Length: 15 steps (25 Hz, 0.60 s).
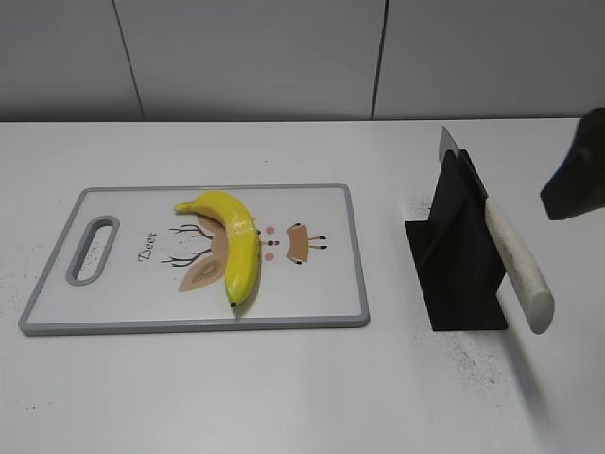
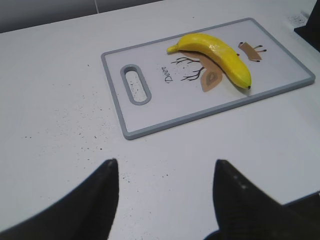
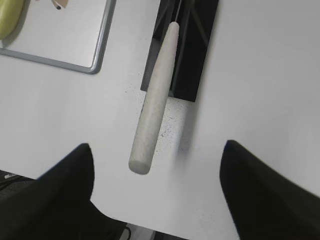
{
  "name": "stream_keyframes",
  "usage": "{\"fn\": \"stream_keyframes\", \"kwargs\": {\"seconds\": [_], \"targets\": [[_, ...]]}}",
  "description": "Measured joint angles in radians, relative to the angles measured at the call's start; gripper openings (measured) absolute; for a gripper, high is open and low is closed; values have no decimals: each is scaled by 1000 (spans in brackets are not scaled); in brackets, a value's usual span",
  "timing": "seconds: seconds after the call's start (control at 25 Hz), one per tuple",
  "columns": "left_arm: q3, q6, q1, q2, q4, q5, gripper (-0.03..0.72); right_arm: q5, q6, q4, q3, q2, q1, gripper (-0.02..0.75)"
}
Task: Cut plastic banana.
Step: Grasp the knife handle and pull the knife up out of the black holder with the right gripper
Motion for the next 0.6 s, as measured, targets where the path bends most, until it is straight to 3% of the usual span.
{"fn": "stream_keyframes", "kwargs": {"seconds": [0.48,0.6], "targets": [[0,0,0,0,0,0,566,-15,84,-9,-41,377,1,587],[0,0,0,0,0,0,564,-15,90,-5,-41,421,1,538]]}}
